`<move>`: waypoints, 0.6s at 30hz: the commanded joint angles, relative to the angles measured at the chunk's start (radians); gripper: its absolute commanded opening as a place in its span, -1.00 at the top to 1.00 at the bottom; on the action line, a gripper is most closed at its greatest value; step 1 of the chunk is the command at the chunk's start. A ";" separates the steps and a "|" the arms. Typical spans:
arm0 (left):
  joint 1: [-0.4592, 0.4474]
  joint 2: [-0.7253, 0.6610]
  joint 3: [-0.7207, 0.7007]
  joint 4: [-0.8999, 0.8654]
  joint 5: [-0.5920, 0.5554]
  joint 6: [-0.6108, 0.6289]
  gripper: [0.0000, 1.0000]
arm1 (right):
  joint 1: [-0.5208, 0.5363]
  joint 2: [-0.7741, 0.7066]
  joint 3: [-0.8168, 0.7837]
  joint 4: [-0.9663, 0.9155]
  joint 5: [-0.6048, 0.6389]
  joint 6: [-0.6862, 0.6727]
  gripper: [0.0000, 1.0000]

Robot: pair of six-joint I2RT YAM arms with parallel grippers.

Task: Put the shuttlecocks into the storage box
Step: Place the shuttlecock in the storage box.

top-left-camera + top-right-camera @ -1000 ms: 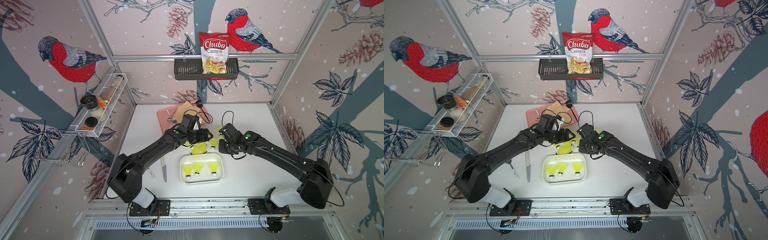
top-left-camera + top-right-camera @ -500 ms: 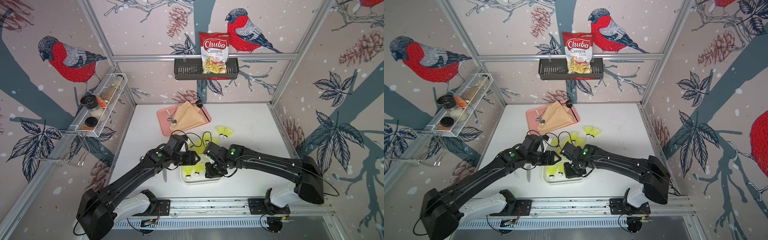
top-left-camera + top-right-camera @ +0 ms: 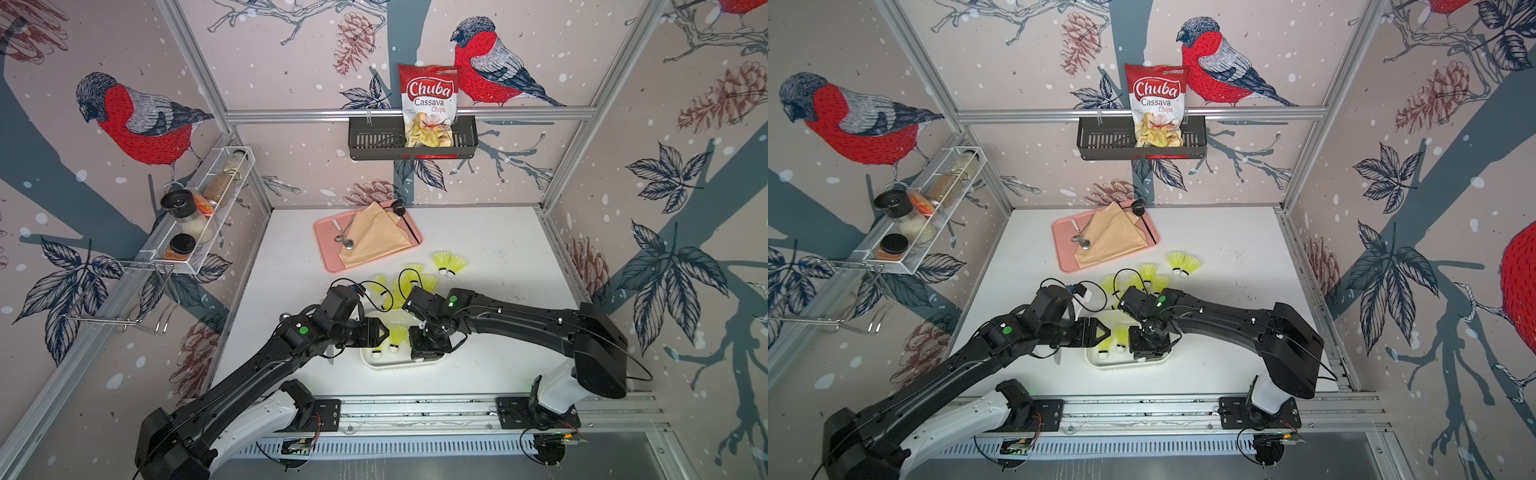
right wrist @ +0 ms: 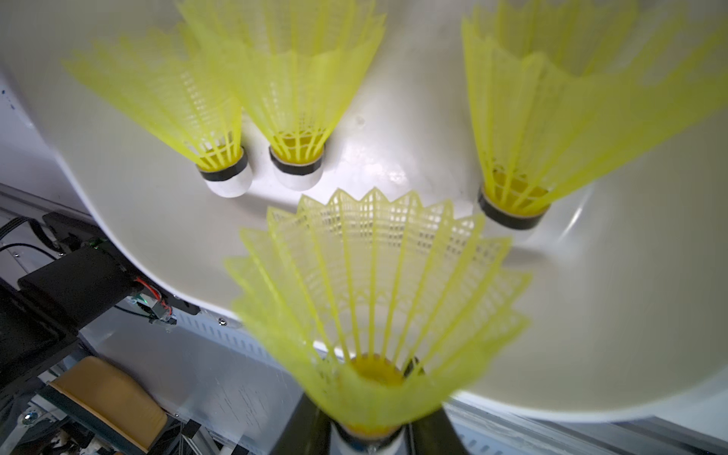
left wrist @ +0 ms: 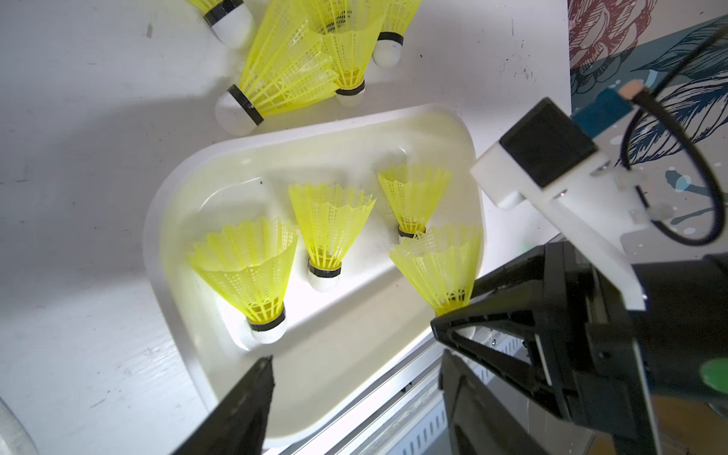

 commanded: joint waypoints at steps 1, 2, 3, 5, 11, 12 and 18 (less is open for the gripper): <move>-0.001 -0.002 -0.003 -0.001 -0.006 0.017 -0.40 | -0.021 0.016 -0.002 0.008 -0.001 0.003 0.56; -0.001 -0.001 -0.003 0.000 -0.004 0.018 -0.40 | -0.027 0.024 0.003 0.013 0.001 -0.003 0.56; -0.001 -0.001 -0.001 0.002 -0.005 0.020 -0.40 | -0.034 0.032 0.007 0.012 0.000 -0.008 0.56; -0.001 0.003 0.000 0.005 -0.004 0.020 -0.40 | -0.044 0.050 0.018 0.012 0.002 -0.020 0.56; -0.001 0.010 -0.001 0.011 -0.008 0.018 -0.39 | -0.048 0.069 0.025 0.014 0.006 -0.028 0.56; -0.001 0.011 0.000 0.012 -0.007 0.017 -0.39 | -0.046 0.072 0.027 0.013 0.010 -0.027 0.56; -0.001 0.010 -0.015 0.029 -0.006 0.006 -0.39 | -0.037 0.094 0.031 0.018 0.021 -0.025 0.46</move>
